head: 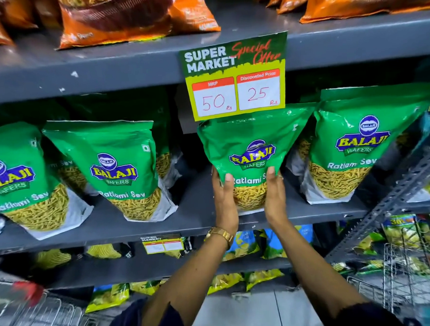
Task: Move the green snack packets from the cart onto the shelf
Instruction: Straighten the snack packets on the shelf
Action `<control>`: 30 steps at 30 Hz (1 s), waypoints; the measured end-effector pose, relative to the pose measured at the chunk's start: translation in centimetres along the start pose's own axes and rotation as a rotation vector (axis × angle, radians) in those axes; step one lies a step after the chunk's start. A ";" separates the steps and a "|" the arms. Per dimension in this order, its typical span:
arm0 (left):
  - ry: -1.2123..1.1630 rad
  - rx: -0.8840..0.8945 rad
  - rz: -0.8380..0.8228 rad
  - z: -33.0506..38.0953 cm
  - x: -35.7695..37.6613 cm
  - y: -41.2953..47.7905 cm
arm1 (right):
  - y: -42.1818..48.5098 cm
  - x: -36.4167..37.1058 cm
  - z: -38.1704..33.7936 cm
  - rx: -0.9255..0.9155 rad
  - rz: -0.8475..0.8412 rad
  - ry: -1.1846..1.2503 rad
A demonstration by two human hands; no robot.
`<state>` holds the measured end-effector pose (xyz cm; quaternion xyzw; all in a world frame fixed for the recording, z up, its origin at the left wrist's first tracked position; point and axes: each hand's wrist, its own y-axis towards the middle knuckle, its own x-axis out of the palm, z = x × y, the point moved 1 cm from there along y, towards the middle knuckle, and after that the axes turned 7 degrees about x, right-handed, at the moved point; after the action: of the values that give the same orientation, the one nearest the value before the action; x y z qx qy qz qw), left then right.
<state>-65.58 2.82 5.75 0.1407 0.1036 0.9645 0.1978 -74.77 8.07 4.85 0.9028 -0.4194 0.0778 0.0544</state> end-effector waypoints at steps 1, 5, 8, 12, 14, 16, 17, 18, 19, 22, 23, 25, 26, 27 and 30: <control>-0.010 -0.007 -0.003 0.0 0.0 0.0 | 0.0 0.0 0.1 0.001 0.003 -0.004; -0.053 -0.036 -0.018 -0.4 -0.2 0.1 | -0.4 0.4 -0.1 0.008 0.041 -0.013; -0.054 -0.045 -0.007 -0.2 -0.1 0.2 | -0.4 0.5 -0.2 0.014 0.027 -0.007; -0.022 -0.040 0.004 0.2 0.0 0.2 | -0.4 -0.1 -0.3 0.009 0.013 -0.067; -0.017 -0.047 0.005 0.6 -0.1 0.1 | -0.7 -0.1 -0.7 0.019 0.019 -0.083; -0.015 -0.061 0.021 1.0 -0.6 0.0 | -1.4 0.1 -0.9 -0.015 0.109 -0.044; -0.011 -0.063 0.029 1.2 -1.0 -0.1 | -2.1 0.3 -0.9 -0.057 0.199 -0.066; 0.009 -0.059 0.036 1.4 -1.4 -0.4 | -2.9 0.4 -0.8 -0.112 0.293 -0.124; 0.042 -0.049 0.049 1.8 -2.0 -0.8 | -3.8 0.5 -0.5 -0.173 0.367 -0.188; 0.150 0.034 0.073 2.8 -4.4 -2.5 | -6.4 1.4 0.2 -0.350 0.415 -0.354; 0.188 0.077 0.067 3.2 -5.3 -3.2 | -7.1 1.9 0.4 -0.415 0.391 -0.401; 0.240 0.163 0.039 4.2 -7.7 -4.1 | -8.3 3.4 0.5 -0.527 0.314 -0.475; 0.267 0.194 0.016 4.9 -9.1 -4.3 | -8.7 4.4 0.4 -0.566 0.267 -0.488; 0.306 0.215 -0.007 5.6 -10.4 -4.3 | -9.0 5.5 0.2 -0.595 0.220 -0.486; 0.443 0.303 0.002 7.3 -14.4 -3.8 | -9.8 8.9 0.2 -0.609 0.070 -0.419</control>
<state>-49.21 1.39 8.35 -0.0457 0.2876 0.9455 0.1461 -61.56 7.72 5.99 0.8266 -0.4562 -0.2352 0.2309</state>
